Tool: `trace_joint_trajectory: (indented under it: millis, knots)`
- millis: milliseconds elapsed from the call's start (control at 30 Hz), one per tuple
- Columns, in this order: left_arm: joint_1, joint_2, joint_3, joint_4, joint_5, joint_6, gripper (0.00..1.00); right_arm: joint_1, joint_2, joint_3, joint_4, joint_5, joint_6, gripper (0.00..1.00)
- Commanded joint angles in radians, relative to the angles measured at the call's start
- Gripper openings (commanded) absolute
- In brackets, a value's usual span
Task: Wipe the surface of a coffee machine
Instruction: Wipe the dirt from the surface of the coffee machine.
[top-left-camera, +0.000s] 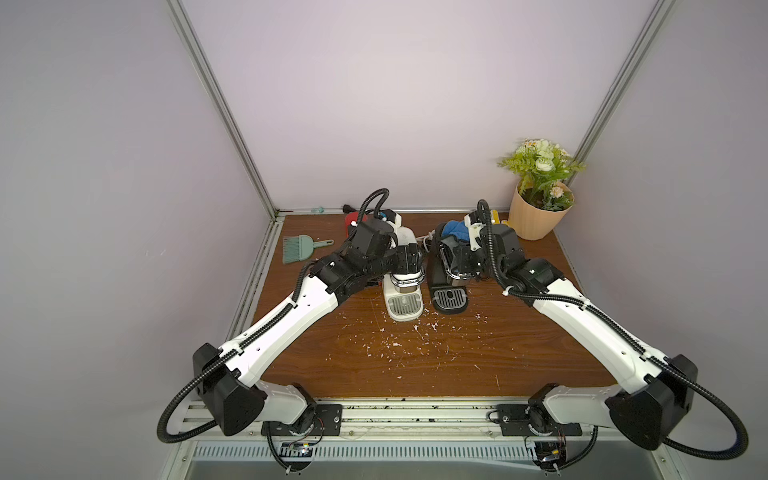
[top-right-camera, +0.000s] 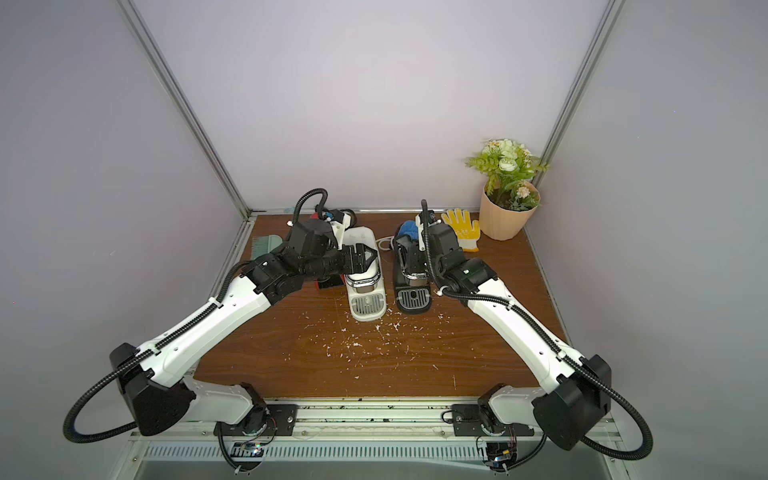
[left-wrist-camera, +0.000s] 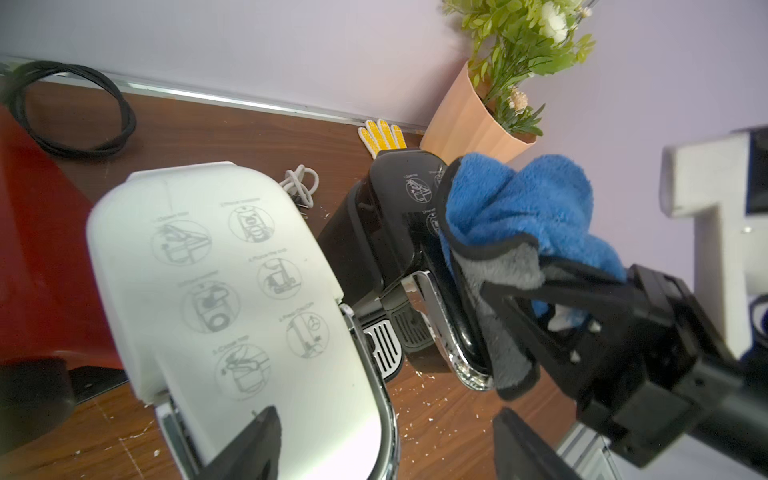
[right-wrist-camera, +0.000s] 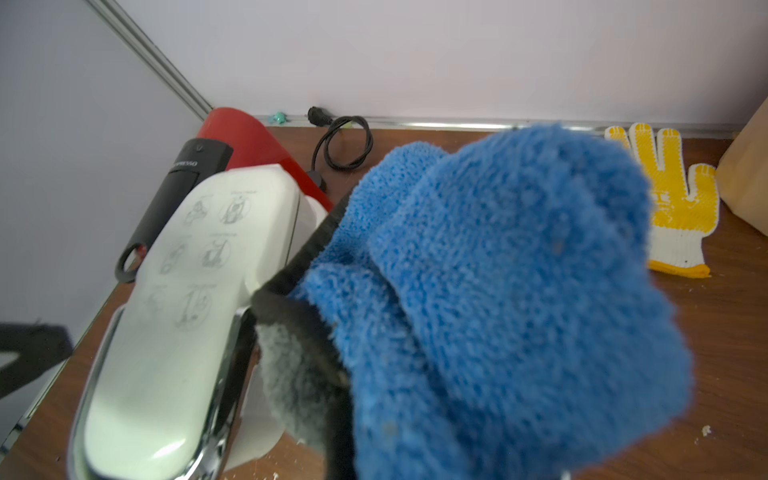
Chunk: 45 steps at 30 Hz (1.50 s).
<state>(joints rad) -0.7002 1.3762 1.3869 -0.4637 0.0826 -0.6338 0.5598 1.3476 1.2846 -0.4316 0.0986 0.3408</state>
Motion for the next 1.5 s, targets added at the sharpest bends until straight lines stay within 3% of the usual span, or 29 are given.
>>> trace_joint_trajectory:
  millis: [0, 233, 400, 533, 700, 967, 1233, 1467]
  knots:
    - [0.000, -0.031, -0.008, -0.039, -0.064, 0.044, 0.81, -0.045, 0.087, 0.058, 0.032, 0.014, -0.045, 0.03]
    - [0.001, -0.068, -0.061, -0.036, -0.086, 0.038, 0.81, -0.122, 0.199, 0.120, 0.083, -0.042, -0.062, 0.03]
    - [0.001, -0.087, -0.104, -0.018, -0.084, 0.019, 0.82, -0.151, 0.202, 0.119, 0.048, -0.043, -0.079, 0.04]
    - [0.001, -0.080, -0.117, -0.018, -0.080, 0.017, 0.81, -0.156, 0.122, 0.040, 0.033, -0.043, -0.080, 0.03]
    - [0.001, -0.069, -0.117, -0.013, -0.079, 0.028, 0.82, -0.145, -0.028, -0.101, 0.024, -0.142, -0.073, 0.05]
    - [0.001, -0.046, -0.130, 0.009, -0.056, 0.023, 0.81, -0.041, -0.174, -0.186, -0.003, -0.152, -0.001, 0.05]
    - [0.001, -0.051, -0.138, 0.003, -0.034, 0.007, 0.81, 0.029, -0.047, -0.113, 0.049, -0.169, -0.009, 0.07]
    - [0.001, -0.104, -0.177, 0.002, -0.046, -0.014, 0.81, 0.010, 0.113, 0.033, 0.068, -0.042, -0.063, 0.06]
